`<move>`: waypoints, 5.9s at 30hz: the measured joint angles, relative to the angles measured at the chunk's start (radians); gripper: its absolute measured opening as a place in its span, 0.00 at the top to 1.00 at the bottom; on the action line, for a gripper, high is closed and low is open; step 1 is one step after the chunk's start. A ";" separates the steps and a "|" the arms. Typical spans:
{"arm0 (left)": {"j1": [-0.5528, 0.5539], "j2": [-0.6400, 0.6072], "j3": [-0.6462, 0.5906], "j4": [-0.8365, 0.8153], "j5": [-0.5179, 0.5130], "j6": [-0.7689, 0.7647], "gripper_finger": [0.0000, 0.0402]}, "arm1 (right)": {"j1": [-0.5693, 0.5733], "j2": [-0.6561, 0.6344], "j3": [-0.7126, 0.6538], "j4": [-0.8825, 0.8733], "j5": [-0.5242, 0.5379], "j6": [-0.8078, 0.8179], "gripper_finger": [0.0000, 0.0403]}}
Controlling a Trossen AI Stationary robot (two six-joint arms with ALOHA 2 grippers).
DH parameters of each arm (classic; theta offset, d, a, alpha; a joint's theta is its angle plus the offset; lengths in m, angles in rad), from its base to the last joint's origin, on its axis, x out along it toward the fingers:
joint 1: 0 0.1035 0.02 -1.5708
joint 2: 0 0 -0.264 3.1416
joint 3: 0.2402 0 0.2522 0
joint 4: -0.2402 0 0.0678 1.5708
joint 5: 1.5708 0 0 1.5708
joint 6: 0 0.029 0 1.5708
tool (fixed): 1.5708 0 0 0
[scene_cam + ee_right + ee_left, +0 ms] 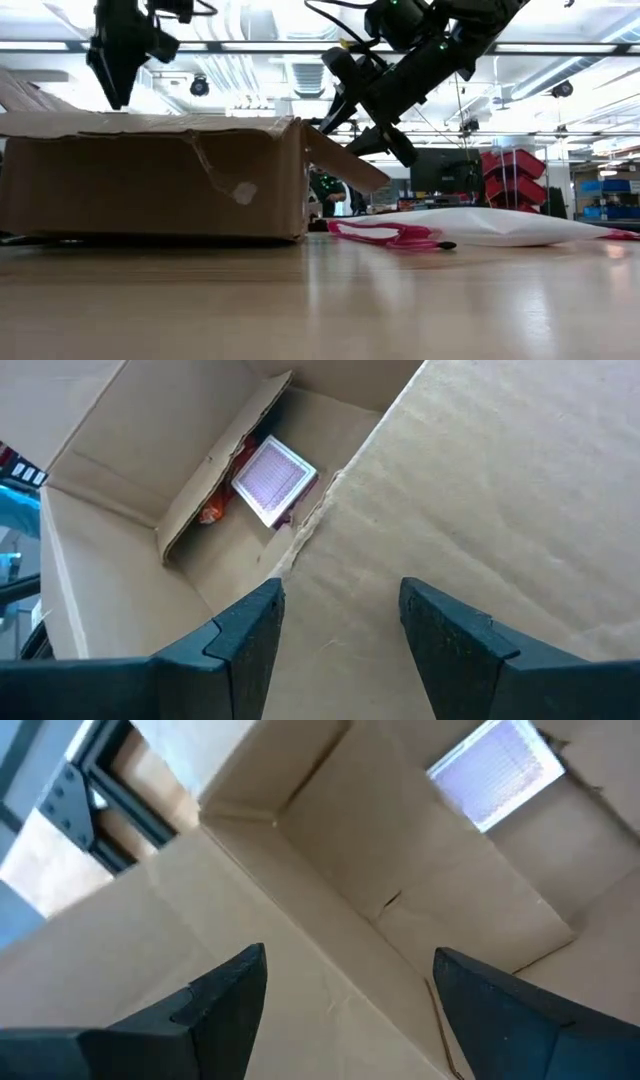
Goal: Unpack boxes
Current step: Put the red card game into the zip bag
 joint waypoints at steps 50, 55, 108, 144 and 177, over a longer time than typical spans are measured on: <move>0.058 0.047 -0.287 0.555 0.312 -0.095 0.32 | -0.057 -0.073 0.001 -0.259 -0.084 -0.029 0.95; 0.055 0.047 -0.287 0.606 0.364 -0.085 0.32 | -0.060 -0.139 0.001 -0.409 -0.094 -0.053 0.97; 0.051 0.047 -0.336 0.672 0.426 0.000 0.32 | -0.142 0.411 0.639 -0.684 -0.407 -0.925 0.18; 0.051 0.074 -0.336 0.660 0.474 0.039 0.32 | -0.152 0.564 0.642 -0.631 -0.321 -1.002 0.17; 0.053 0.059 -0.336 0.655 0.443 0.170 0.32 | -0.159 0.435 1.202 -1.548 -0.060 -0.852 0.29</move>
